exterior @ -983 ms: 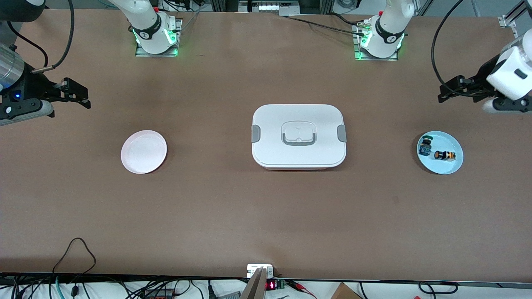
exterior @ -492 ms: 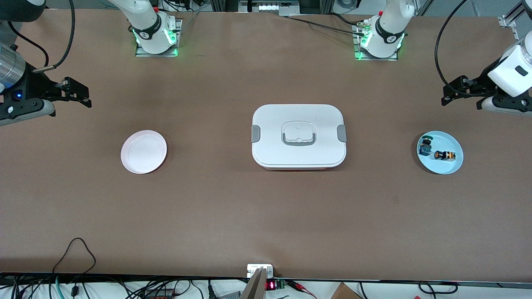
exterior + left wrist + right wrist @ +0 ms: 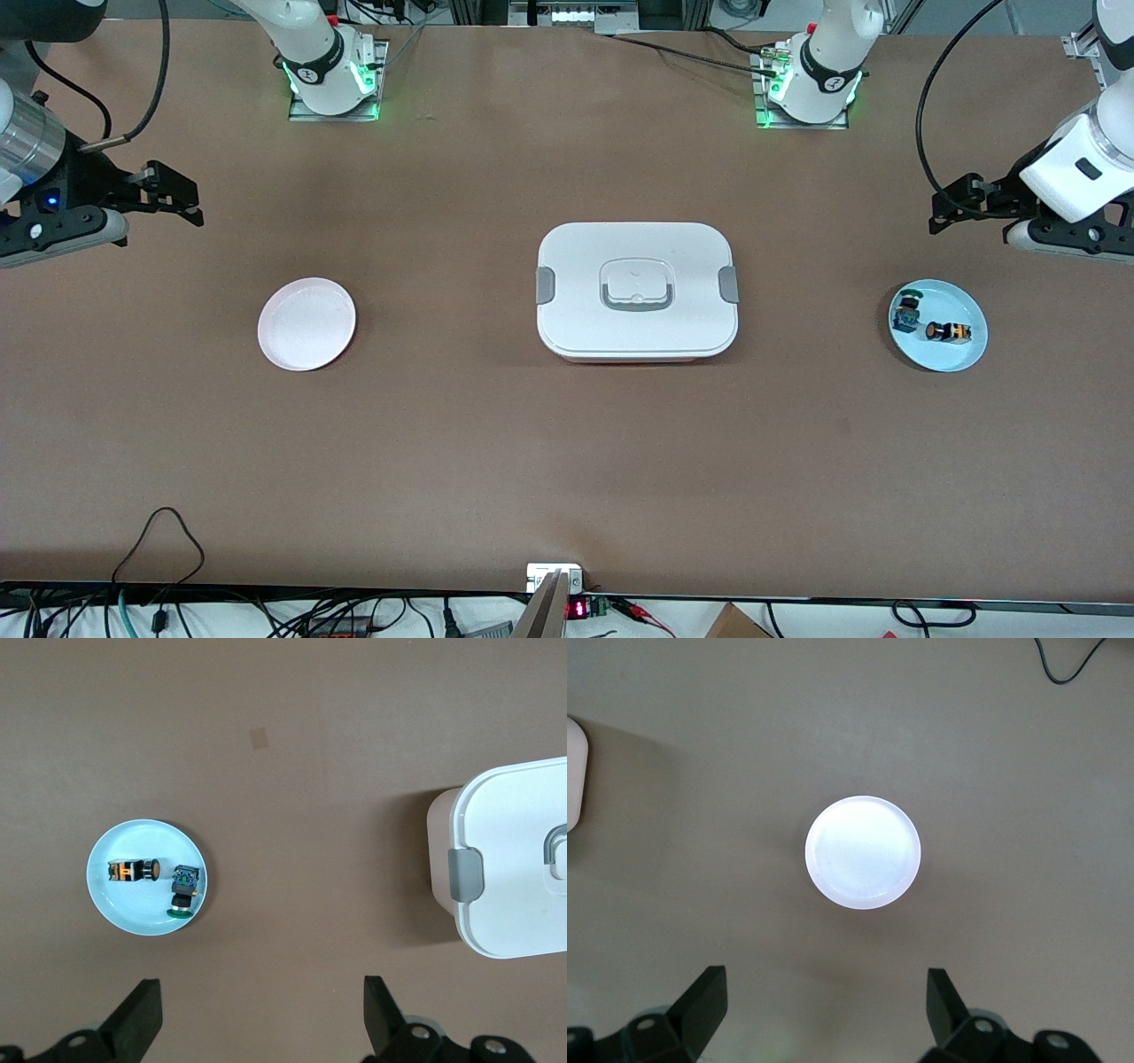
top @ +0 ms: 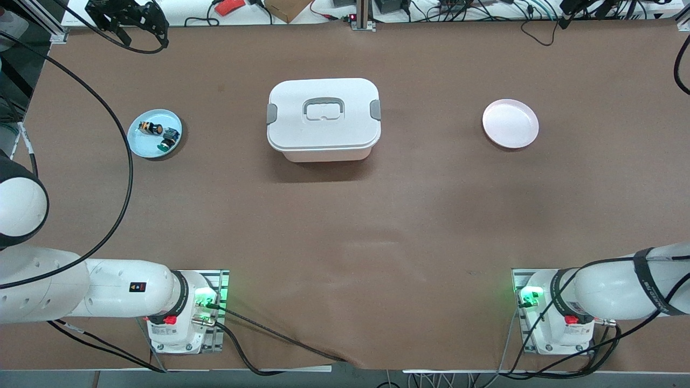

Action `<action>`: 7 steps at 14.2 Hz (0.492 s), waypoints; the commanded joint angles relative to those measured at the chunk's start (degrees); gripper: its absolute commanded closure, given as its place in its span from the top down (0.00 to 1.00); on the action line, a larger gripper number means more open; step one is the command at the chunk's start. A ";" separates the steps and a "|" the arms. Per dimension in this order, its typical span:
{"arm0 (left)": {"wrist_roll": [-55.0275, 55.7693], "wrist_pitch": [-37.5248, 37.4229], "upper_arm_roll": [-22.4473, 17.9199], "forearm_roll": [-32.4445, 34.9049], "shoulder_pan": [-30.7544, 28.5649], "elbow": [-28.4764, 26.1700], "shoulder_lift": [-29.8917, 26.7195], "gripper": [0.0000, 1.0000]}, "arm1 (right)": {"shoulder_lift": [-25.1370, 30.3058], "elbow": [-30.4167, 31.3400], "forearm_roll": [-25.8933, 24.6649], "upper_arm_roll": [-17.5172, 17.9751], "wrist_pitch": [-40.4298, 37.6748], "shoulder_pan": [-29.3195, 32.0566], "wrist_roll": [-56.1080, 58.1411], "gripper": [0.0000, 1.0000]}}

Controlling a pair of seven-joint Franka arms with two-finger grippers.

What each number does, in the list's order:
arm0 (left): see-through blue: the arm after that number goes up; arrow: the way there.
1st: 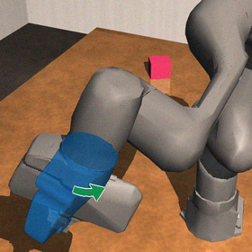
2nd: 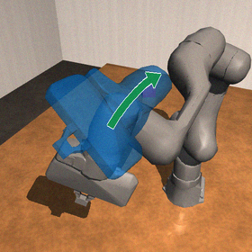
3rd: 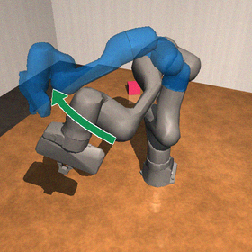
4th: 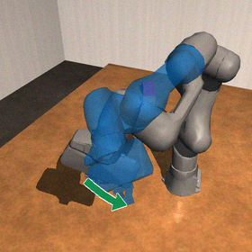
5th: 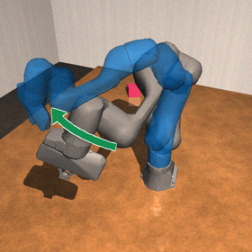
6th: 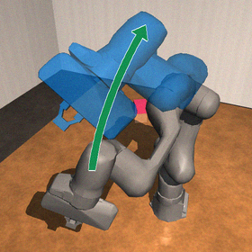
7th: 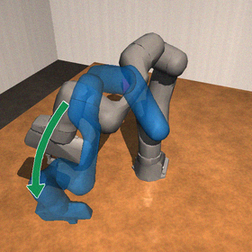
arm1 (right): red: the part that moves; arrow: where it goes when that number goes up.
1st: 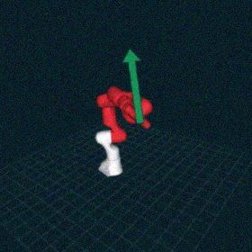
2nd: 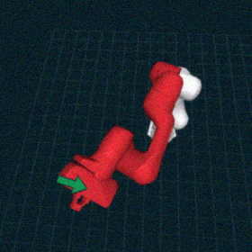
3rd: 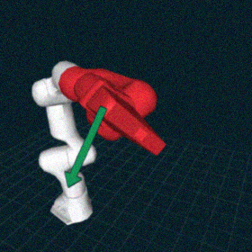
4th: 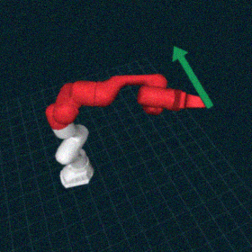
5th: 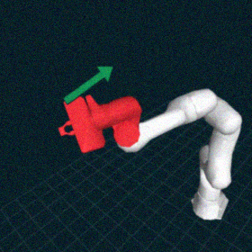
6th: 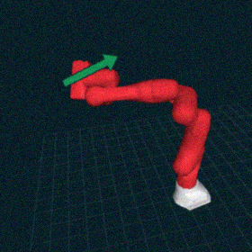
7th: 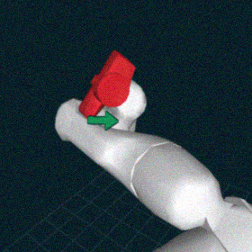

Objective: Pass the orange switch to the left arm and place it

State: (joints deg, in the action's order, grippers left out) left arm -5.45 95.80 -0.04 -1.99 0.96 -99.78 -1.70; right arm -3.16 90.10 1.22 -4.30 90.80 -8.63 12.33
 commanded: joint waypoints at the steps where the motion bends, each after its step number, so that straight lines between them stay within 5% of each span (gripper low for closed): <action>1: -0.26 -0.70 -1.10 1.72 2.29 3.10 1.26 1.00 | 0.87 -0.18 -0.87 0.25 -1.06 -0.16 -0.82 1.00; 7: -0.26 -1.49 -2.42 3.04 3.61 3.19 1.26 1.00 | 0.87 -0.18 -0.87 0.25 -0.89 -0.16 -0.82 1.00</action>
State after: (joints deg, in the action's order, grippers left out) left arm -5.42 95.62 -1.24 -0.13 2.90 -98.57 -1.55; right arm -3.16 90.10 1.22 -4.25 90.77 -8.62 12.33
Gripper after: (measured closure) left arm 0.000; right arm 0.000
